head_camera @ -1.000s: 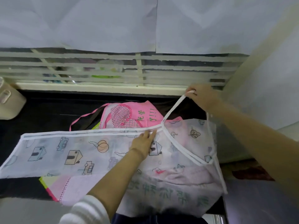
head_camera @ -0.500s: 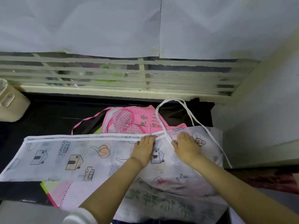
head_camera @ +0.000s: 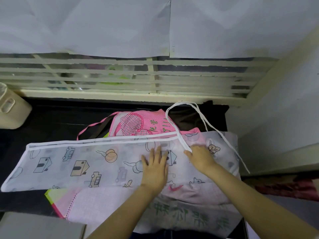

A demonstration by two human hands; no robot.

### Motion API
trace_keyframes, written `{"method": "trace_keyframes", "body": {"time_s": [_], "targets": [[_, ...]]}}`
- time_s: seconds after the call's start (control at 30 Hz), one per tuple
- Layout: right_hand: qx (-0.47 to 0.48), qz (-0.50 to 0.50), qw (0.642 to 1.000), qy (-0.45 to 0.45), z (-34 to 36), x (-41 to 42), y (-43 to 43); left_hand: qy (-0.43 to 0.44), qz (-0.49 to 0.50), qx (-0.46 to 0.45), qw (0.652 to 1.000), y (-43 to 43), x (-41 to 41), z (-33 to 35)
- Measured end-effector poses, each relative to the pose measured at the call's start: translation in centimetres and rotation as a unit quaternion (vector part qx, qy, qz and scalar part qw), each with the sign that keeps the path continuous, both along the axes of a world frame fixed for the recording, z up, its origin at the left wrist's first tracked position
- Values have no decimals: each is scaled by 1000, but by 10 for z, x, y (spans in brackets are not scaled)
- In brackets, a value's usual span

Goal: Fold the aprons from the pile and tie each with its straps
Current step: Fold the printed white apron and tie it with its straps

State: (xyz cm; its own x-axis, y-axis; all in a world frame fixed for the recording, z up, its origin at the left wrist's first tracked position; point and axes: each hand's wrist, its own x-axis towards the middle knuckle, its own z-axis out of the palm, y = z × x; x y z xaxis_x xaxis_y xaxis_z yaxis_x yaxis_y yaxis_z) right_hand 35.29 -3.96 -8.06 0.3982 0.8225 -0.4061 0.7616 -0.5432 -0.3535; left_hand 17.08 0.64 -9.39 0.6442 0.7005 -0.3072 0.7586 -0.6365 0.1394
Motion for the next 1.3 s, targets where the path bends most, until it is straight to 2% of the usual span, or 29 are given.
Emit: {"method": "trace_keyframes", "body": {"time_s": [0.1,0.17,0.2,0.27,0.33,0.37,0.53,0.73,0.87,0.97,1.03,1.2,1.3], "targets": [[4,-19,1000,15,5,-5,-2,8,14,-9,1000,-12,-12,-21],[86,-4,993,-84,7,-18,-9,-6,28,-28,999,-14,-15,-30],[110,37,984,-133,4,-27,-13,-14,34,-41,998,-14,-15,-31],[135,155,965,-161,-2,-49,-21,-15,38,-58,998,-15,-15,-33],[109,260,944,-170,-12,-62,-36,-16,30,-55,998,-12,-18,-34],[97,276,940,-174,-18,-62,-45,-15,17,-47,999,-11,-20,-34],[32,257,948,-187,-37,-22,-91,-30,-13,-51,998,-10,-24,-34],[-4,254,952,-172,-27,-11,-97,-40,-24,-77,996,-5,-26,-27],[-3,277,945,-176,-24,-17,-94,-28,-38,-22,999,-1,-58,-30],[1,224,957,-184,-25,-28,-84,-19,14,-27,999,1,-92,-30],[-9,170,970,-172,-10,-44,-75,-60,19,-58,996,1,-106,-28],[45,278,958,-59,17,-102,-40,-206,68,-118,969,10,-110,-13],[68,293,953,-25,14,-141,-13,-234,80,-96,964,21,-127,-3]]}}
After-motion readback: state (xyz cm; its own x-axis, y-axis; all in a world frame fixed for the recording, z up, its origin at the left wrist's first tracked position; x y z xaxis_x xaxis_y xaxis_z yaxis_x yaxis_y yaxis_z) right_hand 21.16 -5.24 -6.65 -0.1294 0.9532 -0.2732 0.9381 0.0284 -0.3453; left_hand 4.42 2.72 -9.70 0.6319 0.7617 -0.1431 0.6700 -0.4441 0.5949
